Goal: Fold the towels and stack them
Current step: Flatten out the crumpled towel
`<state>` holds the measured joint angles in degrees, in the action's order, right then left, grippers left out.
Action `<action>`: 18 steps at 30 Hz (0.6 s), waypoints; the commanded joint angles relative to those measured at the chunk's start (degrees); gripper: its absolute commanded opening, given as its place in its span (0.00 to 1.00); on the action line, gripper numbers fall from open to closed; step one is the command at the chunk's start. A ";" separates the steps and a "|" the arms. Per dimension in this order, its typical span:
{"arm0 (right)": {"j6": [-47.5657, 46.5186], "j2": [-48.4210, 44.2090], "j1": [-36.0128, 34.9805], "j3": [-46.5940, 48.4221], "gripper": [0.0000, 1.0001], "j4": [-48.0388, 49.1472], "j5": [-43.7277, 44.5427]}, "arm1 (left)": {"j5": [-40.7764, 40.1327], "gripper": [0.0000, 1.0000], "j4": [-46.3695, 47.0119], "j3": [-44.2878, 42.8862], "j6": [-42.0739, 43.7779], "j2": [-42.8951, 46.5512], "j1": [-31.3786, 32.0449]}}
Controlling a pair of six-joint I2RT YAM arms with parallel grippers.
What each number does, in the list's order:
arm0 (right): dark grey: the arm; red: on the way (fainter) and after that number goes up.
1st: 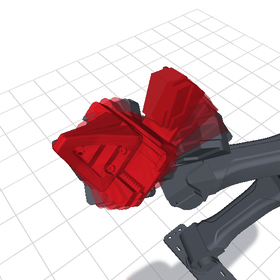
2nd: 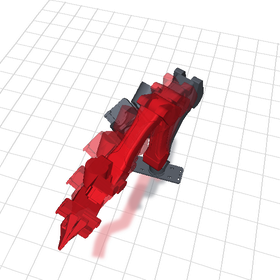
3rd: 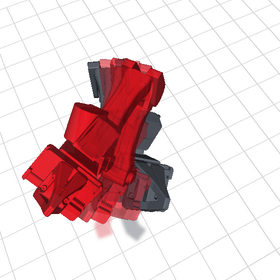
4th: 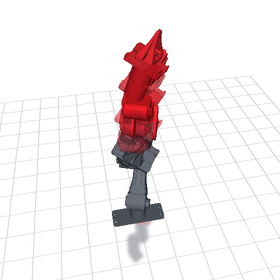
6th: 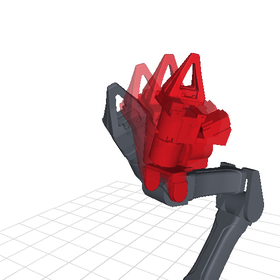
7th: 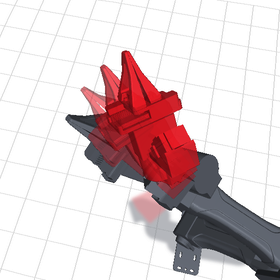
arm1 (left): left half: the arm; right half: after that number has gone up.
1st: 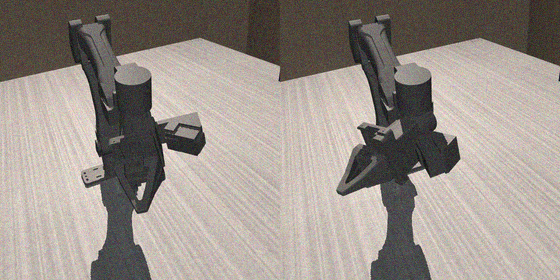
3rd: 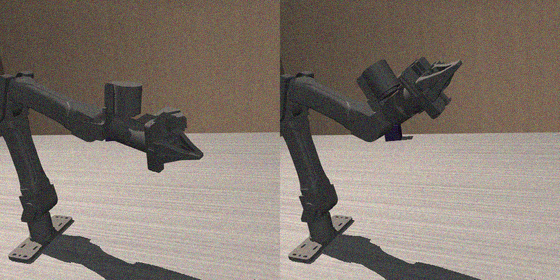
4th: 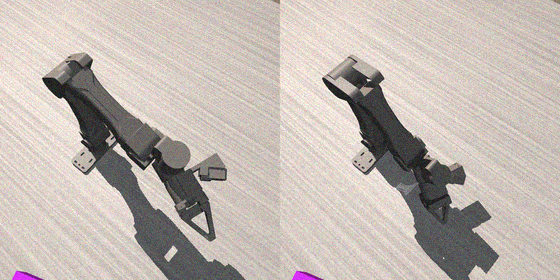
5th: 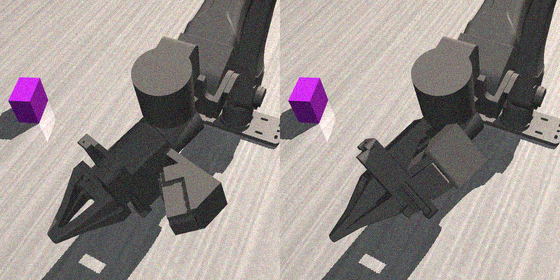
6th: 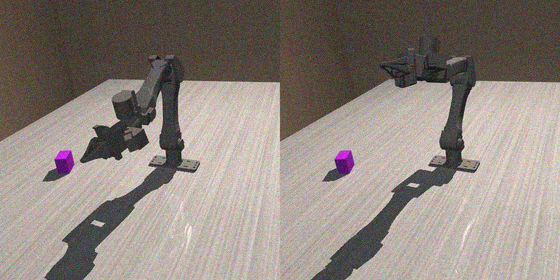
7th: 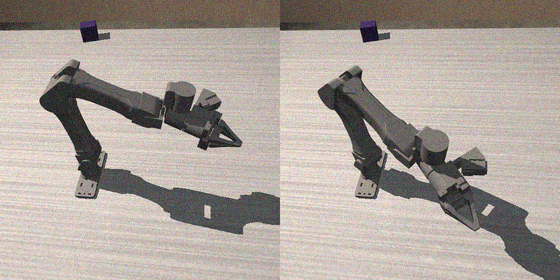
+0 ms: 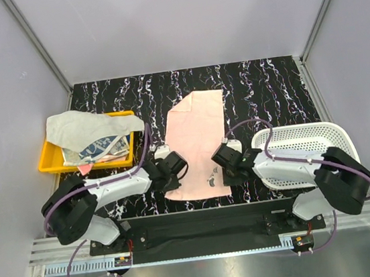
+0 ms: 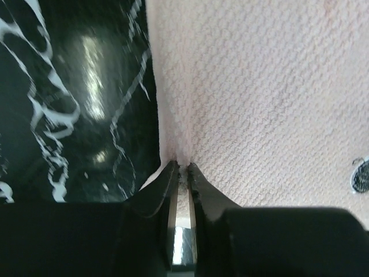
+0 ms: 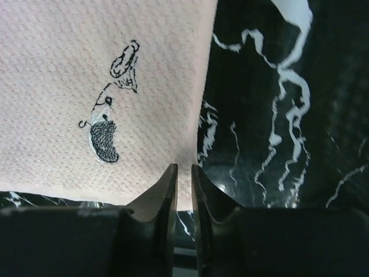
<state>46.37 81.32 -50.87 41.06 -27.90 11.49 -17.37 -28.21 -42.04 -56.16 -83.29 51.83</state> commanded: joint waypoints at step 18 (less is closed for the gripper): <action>-12.96 1.16 18.33 22.12 0.27 0.21 -4.53 | -7.91 0.59 -8.18 -32.16 18.96 -9.46 -7.97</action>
<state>39.70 74.96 -39.79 58.46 -33.30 9.52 -18.22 -39.00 -64.12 -47.51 -82.67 47.40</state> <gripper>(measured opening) 0.286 0.581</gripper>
